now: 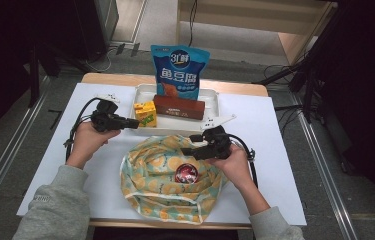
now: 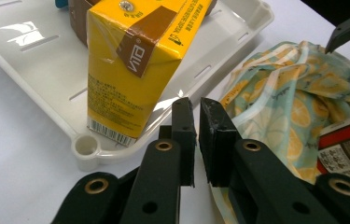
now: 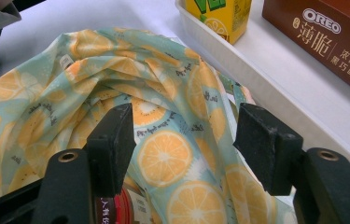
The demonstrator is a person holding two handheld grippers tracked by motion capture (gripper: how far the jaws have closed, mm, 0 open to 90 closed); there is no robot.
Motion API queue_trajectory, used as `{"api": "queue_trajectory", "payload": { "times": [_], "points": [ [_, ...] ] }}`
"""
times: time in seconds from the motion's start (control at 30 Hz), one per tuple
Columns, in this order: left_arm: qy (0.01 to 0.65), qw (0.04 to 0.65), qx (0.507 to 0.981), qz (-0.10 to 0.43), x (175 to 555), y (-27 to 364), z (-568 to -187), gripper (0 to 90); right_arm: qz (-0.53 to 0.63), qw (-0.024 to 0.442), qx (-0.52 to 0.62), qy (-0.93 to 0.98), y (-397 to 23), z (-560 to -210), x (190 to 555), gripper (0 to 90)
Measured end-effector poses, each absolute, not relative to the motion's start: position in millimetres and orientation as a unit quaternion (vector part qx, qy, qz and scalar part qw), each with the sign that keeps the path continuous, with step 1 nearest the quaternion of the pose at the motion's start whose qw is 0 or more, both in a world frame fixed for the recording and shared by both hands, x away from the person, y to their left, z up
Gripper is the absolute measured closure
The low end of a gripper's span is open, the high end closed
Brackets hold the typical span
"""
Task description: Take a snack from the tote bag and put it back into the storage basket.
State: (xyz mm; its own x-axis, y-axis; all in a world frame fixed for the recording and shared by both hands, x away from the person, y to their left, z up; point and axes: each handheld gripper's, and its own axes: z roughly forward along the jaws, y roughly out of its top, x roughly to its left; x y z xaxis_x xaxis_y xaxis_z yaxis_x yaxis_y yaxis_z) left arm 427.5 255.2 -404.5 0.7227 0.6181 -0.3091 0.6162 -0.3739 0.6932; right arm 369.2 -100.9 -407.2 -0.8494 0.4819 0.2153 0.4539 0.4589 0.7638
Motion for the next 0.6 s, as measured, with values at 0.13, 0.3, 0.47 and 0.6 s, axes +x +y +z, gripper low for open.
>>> {"api": "queue_trajectory", "payload": {
  "times": [0.13, 0.3, 0.47, 0.6],
  "points": [
    [0.375, 0.419, 0.827, 0.011, 429.0, 250.4, -406.1, 88.0, 0.441, 0.016, 0.274, 0.855, -100.5, -407.4, 369.4, 38.1],
    [0.38, 0.419, 0.824, 0.018, 430.6, 248.4, -407.6, 88.1, 0.441, 0.016, 0.271, 0.855, -99.8, -407.2, 368.8, 38.1],
    [0.382, 0.416, 0.825, 0.024, 432.9, 248.5, -410.1, 88.3, 0.442, 0.017, 0.27, 0.855, -98.7, -406.9, 367.9, 38.1],
    [0.384, 0.412, 0.826, 0.028, 433.2, 249.9, -410.3, 88.2, 0.443, 0.019, 0.269, 0.855, -98.9, -405.7, 366.9, 38.2]
  ]
}}
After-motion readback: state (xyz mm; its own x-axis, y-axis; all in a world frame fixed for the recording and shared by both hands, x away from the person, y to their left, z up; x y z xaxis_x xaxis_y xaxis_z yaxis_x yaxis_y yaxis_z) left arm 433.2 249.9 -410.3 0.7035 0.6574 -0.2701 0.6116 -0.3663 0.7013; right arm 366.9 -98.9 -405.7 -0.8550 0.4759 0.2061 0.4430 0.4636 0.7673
